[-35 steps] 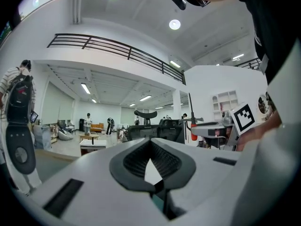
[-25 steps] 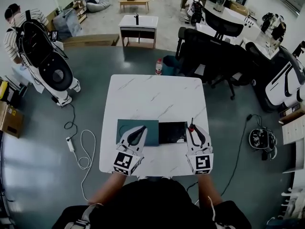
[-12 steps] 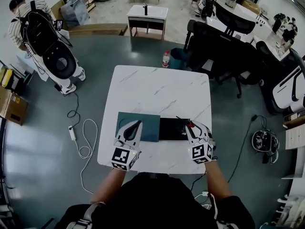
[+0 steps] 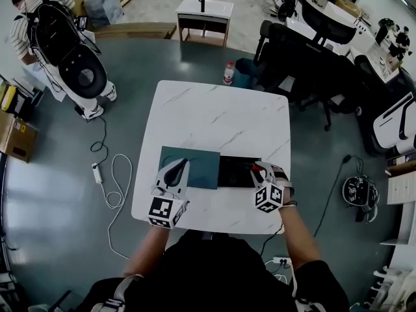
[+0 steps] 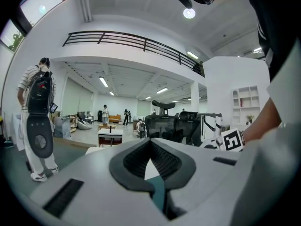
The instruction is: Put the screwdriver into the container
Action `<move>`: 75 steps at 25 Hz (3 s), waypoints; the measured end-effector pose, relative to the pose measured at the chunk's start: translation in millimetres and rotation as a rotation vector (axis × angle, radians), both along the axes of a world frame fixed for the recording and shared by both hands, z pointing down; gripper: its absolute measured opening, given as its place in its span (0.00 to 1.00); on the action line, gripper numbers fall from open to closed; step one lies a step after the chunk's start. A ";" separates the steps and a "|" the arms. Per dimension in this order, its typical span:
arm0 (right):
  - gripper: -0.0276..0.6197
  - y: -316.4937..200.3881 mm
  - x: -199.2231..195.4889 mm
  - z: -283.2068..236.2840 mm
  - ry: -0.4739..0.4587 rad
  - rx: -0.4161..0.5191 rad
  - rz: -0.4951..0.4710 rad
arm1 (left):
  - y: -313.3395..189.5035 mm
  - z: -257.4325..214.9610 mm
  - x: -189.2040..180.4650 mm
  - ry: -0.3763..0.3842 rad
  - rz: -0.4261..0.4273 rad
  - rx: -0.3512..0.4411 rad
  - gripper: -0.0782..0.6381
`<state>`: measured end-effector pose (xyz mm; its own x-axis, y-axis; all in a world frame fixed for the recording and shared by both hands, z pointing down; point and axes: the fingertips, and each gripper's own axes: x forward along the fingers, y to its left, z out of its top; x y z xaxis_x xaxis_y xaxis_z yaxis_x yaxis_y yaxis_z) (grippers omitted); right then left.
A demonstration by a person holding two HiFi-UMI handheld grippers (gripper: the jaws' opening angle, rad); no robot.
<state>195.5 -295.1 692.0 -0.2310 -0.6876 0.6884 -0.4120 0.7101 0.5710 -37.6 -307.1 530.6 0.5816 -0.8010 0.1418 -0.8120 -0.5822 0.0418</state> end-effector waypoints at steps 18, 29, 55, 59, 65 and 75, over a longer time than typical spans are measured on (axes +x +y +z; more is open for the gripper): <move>0.21 13.5 -5.4 90.0 0.331 -0.325 -0.147 | -4.0 1.1 -8.4 0.011 -0.023 0.001 0.11; 0.22 17.4 -7.3 103.8 0.338 -0.408 -0.142 | -3.6 -0.7 3.1 -0.002 -0.007 0.001 0.11; 0.08 46.6 -30.5 -226.2 -0.973 0.392 0.361 | 24.6 -35.0 46.6 0.029 0.083 0.051 0.11; 0.08 49.3 -25.9 -234.9 -0.994 0.424 0.379 | 30.9 -41.9 57.9 0.027 0.114 0.064 0.11; 0.08 48.0 -21.1 -242.6 -0.996 0.430 0.357 | 32.6 -47.9 57.5 0.018 0.113 0.079 0.11; 0.08 50.5 -9.3 -247.0 -0.959 0.475 0.391 | 38.2 -57.4 60.7 0.011 0.112 0.103 0.11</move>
